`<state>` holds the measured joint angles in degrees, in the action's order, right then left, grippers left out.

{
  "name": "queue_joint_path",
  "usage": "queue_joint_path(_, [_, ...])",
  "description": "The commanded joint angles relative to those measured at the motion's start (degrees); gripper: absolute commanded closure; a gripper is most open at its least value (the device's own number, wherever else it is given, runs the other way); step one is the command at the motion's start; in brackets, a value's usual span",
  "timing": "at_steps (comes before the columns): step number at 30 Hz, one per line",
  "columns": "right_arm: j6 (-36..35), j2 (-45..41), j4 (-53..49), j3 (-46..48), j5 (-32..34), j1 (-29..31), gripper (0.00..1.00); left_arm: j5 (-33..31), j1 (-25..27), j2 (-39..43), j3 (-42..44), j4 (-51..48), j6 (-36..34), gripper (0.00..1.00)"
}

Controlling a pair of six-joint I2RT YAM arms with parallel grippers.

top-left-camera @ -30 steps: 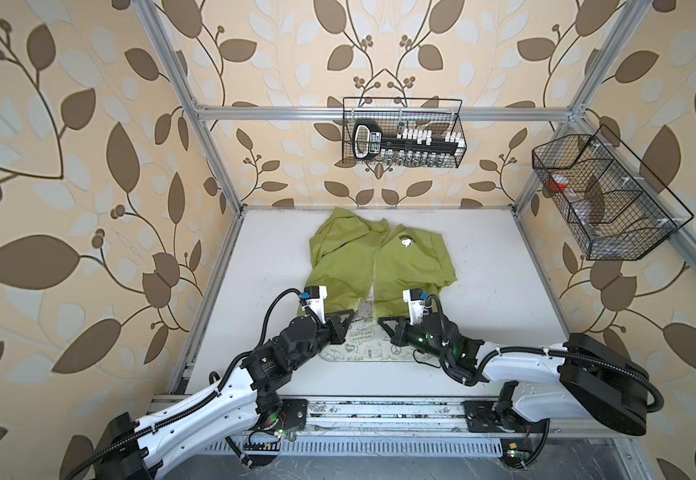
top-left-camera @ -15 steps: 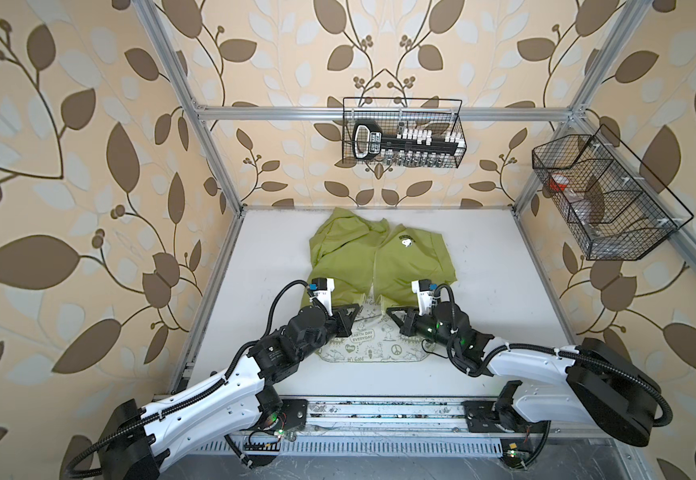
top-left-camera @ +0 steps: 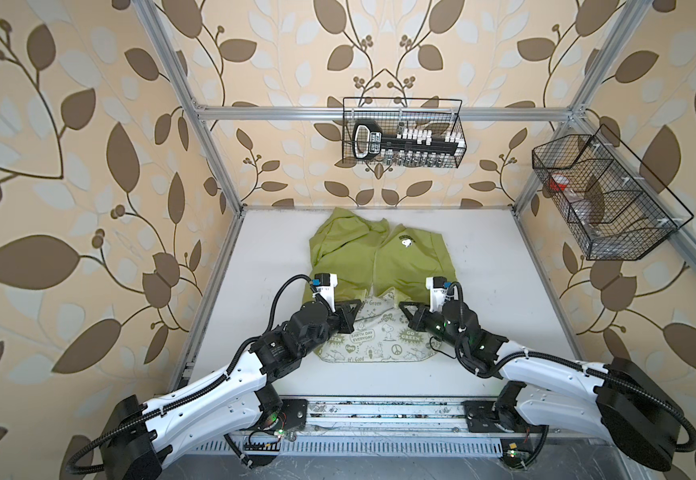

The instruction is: Zip up the jacket

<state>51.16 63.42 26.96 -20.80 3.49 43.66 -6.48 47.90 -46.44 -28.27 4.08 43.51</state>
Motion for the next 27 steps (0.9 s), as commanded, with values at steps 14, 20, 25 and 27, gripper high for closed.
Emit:
queue_joint_path(14, [7.2,-2.3,31.0,3.1,0.7,-1.6,1.0,8.2,-1.0,-13.5,8.7,55.9,13.5,1.0])
queue_joint_path(20, [8.0,0.2,32.1,0.7,6.5,2.4,1.0,8.1,-1.6,-21.0,7.3,67.4,18.3,1.0])
queue_joint_path(25, [6.4,1.4,34.2,-0.4,11.8,5.4,1.0,7.6,-1.5,-26.3,6.6,75.6,23.0,1.0])
queue_joint_path(27, [6.6,1.9,35.2,-0.6,12.5,5.8,1.0,7.7,-1.5,-26.9,6.2,76.1,23.4,1.0])
